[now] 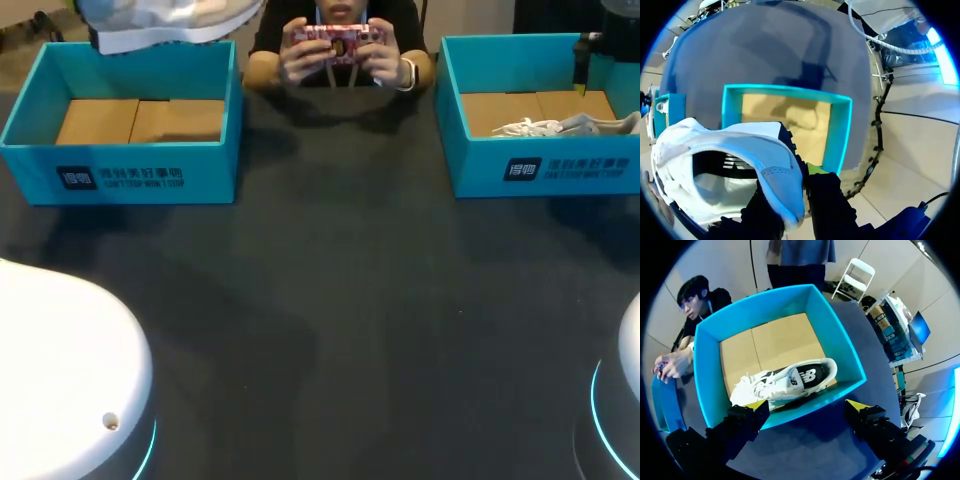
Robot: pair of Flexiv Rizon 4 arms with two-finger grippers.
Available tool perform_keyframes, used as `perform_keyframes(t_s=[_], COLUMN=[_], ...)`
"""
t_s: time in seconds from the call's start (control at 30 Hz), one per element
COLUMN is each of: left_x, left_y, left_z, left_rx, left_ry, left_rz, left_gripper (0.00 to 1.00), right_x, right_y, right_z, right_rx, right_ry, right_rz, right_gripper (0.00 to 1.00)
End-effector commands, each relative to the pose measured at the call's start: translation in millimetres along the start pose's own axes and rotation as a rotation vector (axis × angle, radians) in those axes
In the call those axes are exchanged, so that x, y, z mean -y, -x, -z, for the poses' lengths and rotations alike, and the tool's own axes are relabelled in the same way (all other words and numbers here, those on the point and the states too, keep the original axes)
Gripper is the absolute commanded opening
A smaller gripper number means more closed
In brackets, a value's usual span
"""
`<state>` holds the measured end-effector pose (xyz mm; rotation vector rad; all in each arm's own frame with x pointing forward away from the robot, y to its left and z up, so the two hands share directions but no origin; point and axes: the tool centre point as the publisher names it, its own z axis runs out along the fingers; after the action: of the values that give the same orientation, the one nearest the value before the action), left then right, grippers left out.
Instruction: Take the shoe out of the shoebox, open the shoe tongue, remove and reinsert the insole, then place the shoe into the shoebox
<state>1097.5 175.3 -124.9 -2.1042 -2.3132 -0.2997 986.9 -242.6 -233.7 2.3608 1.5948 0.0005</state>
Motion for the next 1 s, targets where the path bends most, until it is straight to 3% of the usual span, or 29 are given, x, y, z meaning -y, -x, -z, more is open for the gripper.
perform_keyframes(t_s=[0.03, 0.4, 1.0], left_x=[27.5, 66.1, 124.8], left_y=[13.9, 59.4, 142.1], left_z=[11.6, 26.3, 29.0], left_rx=[-0.022, -0.035, -0.034], left_ry=[0.05, 0.08, 0.03], left_rz=[0.009, -0.029, -0.106], left_gripper=[0.0, 0.0, 0.0], right_x=[1.2, 1.2, 1.2], right_y=[0.3, 0.3, 0.3], right_z=[0.1, 0.1, 0.1], right_rx=[-0.001, -0.001, -0.001], right_ry=[0.003, 0.003, 0.003], right_rz=[-0.001, -0.001, -0.001], right_gripper=[1.0, 1.0, 1.0])
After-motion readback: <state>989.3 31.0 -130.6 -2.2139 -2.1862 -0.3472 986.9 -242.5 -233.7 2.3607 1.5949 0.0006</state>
